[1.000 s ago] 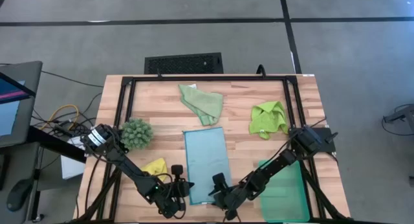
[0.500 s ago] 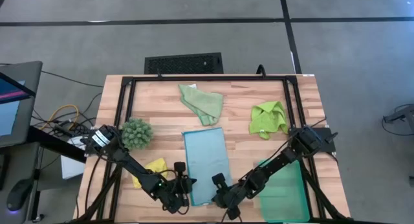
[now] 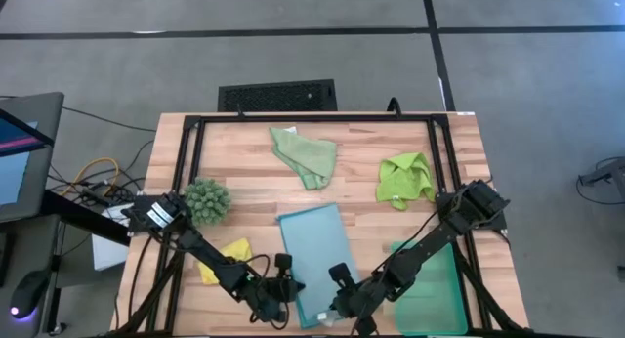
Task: Fold microfiber towels
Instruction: Fold the blue microfiber cloth
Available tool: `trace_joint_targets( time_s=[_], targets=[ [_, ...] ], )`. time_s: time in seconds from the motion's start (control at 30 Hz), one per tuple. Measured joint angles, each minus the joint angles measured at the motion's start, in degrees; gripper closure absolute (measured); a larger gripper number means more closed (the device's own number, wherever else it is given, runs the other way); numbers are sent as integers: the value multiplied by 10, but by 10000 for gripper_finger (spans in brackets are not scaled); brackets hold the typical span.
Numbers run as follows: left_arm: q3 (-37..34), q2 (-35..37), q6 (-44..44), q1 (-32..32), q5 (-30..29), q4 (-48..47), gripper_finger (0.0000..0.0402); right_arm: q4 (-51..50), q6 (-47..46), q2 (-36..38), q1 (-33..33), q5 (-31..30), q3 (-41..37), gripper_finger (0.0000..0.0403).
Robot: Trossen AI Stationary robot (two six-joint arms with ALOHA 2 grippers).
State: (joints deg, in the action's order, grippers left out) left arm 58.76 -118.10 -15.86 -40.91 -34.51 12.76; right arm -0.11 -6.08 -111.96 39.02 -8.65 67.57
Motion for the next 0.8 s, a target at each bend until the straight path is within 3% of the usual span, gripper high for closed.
trace_joint_targets(
  time_s=[0.17, 0.53, 0.67, 0.8],
  targets=[
    [1, 0, -3, 0, -2, -21, 398, 26, -7, -33, -9, -5, 1, 363],
    [0, 9, -75, 0, -195, -148, 398, 69, -16, -74, -14, 65, 1, 330],
    [-2, 31, -152, 0, -227, -236, 398, 74, -16, -68, -15, 75, 1, 301],
    [-1, 47, -184, -8, -230, -246, 398, 62, -16, -60, -16, 75, 1, 266]
  ],
)
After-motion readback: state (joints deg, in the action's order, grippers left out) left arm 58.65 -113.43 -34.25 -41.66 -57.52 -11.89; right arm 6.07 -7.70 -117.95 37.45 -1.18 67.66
